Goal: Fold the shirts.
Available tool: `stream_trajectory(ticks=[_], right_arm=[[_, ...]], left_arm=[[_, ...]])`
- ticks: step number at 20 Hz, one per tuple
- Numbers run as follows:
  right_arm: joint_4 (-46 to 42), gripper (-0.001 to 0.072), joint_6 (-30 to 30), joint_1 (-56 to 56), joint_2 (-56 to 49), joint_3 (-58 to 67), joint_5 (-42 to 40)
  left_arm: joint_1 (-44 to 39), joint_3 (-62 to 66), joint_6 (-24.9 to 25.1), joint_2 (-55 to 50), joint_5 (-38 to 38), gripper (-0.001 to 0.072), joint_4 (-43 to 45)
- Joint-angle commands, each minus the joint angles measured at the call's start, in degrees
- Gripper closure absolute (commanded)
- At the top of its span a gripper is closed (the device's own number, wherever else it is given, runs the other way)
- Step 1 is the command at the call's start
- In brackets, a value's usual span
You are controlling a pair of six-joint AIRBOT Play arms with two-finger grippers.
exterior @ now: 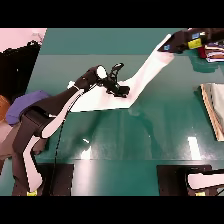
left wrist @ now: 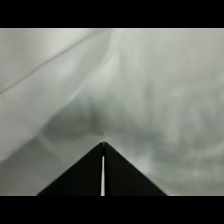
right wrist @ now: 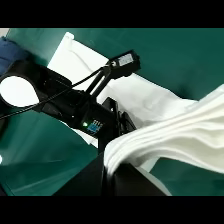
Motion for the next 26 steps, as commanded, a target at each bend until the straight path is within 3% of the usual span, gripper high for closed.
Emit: stream_trajectory(ticks=[1, 6, 12, 14, 15, 16, 18, 20, 23, 26], right_arm=[[4.42, 0.0699, -1.2, 4.59, -2.23, 1.51, -2.08], [13.66, 0.0698, -6.67, 12.98, -6.86, 1.49, -11.15], [17.64, 0.067, -18.82, 28.57, -18.97, 1.57, -26.32], [17.62, 0.0323, -20.68, 32.0, -22.84, 1.62, -31.47], [17.57, 0.0201, -20.87, 32.94, -24.11, 1.62, -33.27], [17.55, 0.0178, -20.98, 33.31, -24.83, 1.6, -32.94], [15.93, 0.0183, -21.18, 32.35, -24.26, 1.6, -27.93], [8.41, 0.0265, -18.91, 29.22, -21.73, 0.96, -21.42], [-2.38, 0.0264, -13.11, 21.88, -15.93, -6.19, -15.63], [-3.96, 0.0264, -6.95, 12.5, -10.51, -17.68, -15.74]], left_arm=[[2.56, 1.2, 0.24, 0.0, -3.82, 0.0684, 0.09], [15.02, 12.02, 0.94, 2.47, -17.53, 0.0684, 3.21], [31.95, 12.85, 0.96, 15.93, -20.26, 0.0684, 12.79], [35.8, 12.83, 0.96, 18.27, -21.0, 0.0684, 12.81], [37.07, 12.63, 0.94, 19.1, -21.29, 0.0684, 12.79], [37.97, 12.5, 0.94, 19.52, -22.01, 0.0684, 12.79], [38.42, 12.5, 1.29, 19.87, -23.3, 0.0684, 12.83], [37.94, 12.48, 1.4, 19.89, -23.71, 0.0684, 12.76], [35.95, 12.41, 1.44, 19.89, -24.3, 0.0684, 12.81], [33.22, 11.93, 2.89, 19.82, -23.78, 0.0684, 12.98]])
